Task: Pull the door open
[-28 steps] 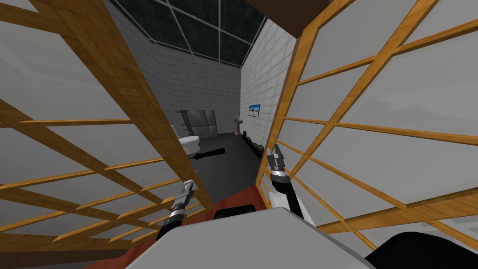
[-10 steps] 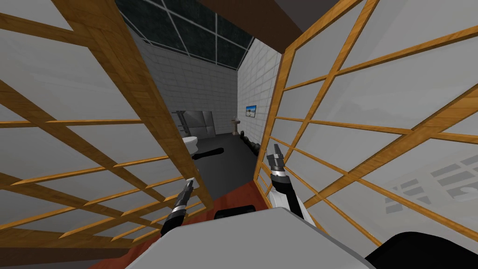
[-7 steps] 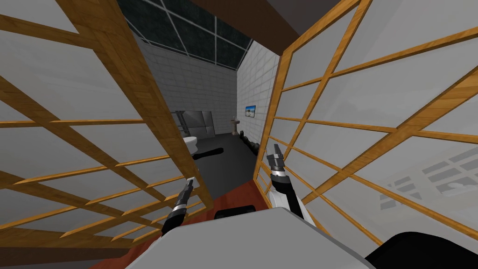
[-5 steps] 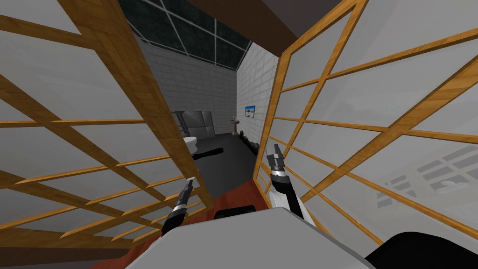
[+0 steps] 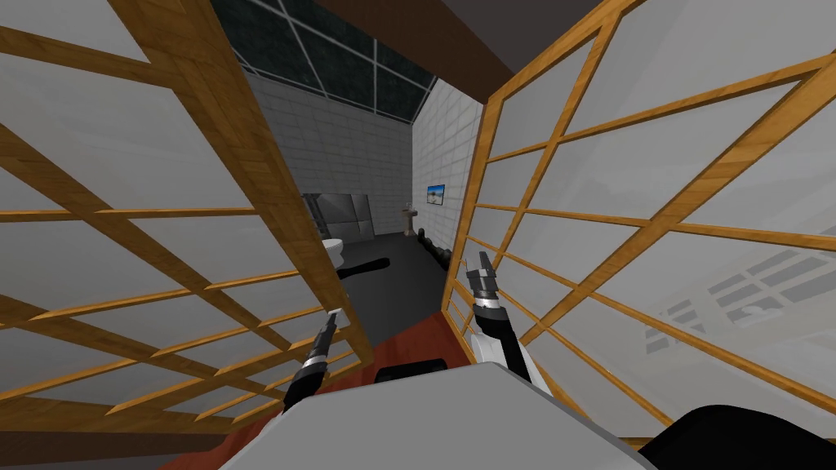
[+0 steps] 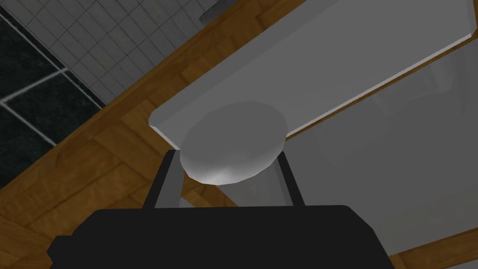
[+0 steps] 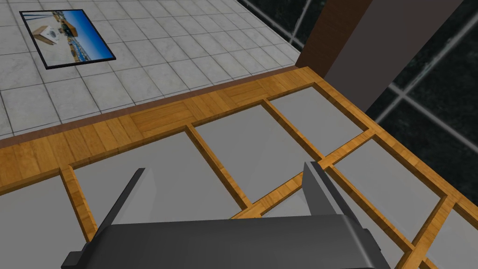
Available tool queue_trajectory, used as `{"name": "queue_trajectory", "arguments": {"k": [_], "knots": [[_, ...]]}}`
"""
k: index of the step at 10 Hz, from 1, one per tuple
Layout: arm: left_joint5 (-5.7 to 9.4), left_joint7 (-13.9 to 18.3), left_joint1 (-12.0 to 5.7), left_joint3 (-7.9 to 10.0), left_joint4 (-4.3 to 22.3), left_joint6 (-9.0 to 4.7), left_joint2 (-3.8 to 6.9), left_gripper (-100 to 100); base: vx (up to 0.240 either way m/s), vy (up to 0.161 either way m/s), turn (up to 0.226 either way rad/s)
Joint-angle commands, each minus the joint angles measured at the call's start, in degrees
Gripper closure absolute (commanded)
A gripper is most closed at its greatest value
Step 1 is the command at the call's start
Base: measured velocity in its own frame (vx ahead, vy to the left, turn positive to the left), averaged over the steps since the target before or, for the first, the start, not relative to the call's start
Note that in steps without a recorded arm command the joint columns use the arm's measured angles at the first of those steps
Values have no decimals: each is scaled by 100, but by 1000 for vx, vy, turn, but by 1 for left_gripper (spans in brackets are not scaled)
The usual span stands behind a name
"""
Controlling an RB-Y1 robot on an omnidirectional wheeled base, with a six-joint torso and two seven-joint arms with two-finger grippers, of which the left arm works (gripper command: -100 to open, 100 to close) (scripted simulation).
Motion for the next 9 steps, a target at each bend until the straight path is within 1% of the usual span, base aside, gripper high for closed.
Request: {"name": "queue_trajectory", "arguments": {"k": [1, 2, 3, 4, 5, 6, 7, 8, 9], "knots": [[72, 286, -78, -110, 140, -40, -34, 100, -37, 15, -34], [72, 336, -78, -110, 140, -40, -34, 100, -30, 9, -18], [150, 553, -103, -153, 166, -38, -22, 100, -34, 9, -19], [229, 703, -128, -195, 191, -37, -9, 100, -48, 15, -45], [229, 810, -128, -195, 191, -37, -9, 100, -37, 11, -40], [312, 985, -155, -239, 219, -36, 4, 100, -40, 12, -26], [312, 1049, -155, -239, 219, -36, 4, 100, -26, 8, -18], [395, 1252, -182, -284, 246, -35, 18, 100, -34, 12, -41], [395, 1287, -182, -284, 246, -35, 18, 100, -29, 4, -50]]}}
